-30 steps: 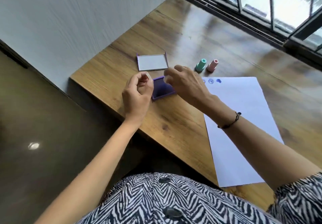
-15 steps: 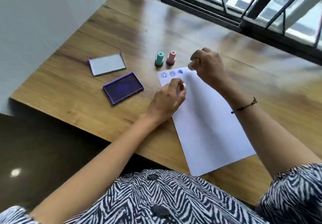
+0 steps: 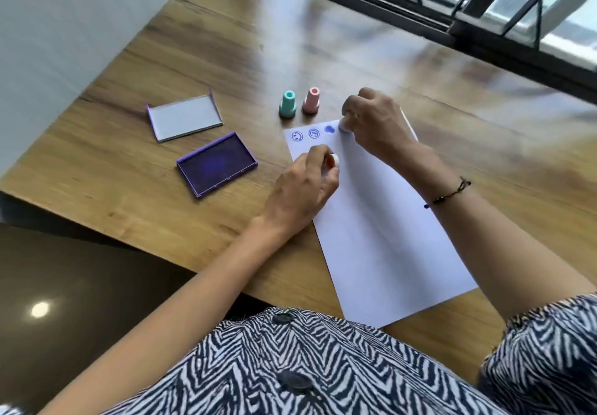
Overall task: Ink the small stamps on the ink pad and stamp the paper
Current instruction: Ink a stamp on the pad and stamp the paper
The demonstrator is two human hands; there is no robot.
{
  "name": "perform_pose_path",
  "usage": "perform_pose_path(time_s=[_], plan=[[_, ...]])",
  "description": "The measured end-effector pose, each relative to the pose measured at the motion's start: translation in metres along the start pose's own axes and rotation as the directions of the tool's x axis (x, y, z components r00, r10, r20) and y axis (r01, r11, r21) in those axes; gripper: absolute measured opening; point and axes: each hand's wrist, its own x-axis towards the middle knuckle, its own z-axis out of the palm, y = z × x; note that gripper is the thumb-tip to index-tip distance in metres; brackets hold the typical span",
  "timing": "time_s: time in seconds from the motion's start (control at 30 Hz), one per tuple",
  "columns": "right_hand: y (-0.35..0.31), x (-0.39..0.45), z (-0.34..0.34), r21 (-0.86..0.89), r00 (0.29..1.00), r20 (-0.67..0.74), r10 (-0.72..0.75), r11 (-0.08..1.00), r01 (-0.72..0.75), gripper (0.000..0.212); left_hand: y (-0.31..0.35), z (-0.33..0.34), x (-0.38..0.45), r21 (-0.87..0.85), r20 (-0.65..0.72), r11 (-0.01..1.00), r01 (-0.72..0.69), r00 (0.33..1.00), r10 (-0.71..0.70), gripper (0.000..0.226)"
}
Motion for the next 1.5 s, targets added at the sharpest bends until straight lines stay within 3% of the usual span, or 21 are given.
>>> perform_pose_path(time_s=[1.03,1.1,1.23,1.5], plan=[[-0.010,0.006,-0.010,-0.062,0.994,0.104,-0.028,0.997,0.035,0.018,-0.003,0.001,0.000,-0.046,0.033,0.999,0.000,0.999,0.001,0.028],[-0.007,0.009,-0.019,-0.009,0.995,0.096,-0.004,1.000,0.005,0.016,-0.003,0.002,0.000,-0.040,0.032,0.999,-0.005,0.999,0.007,0.027],[-0.003,0.018,-0.051,0.168,0.997,-0.049,0.063,0.984,-0.054,0.011,-0.004,0.002,0.000,-0.029,0.014,0.999,-0.025,1.000,0.026,0.027],[-0.005,0.011,-0.055,0.174,0.999,0.010,0.043,0.984,-0.044,0.009,-0.005,0.003,0.002,-0.073,0.003,0.997,0.002,1.000,-0.001,0.025]])
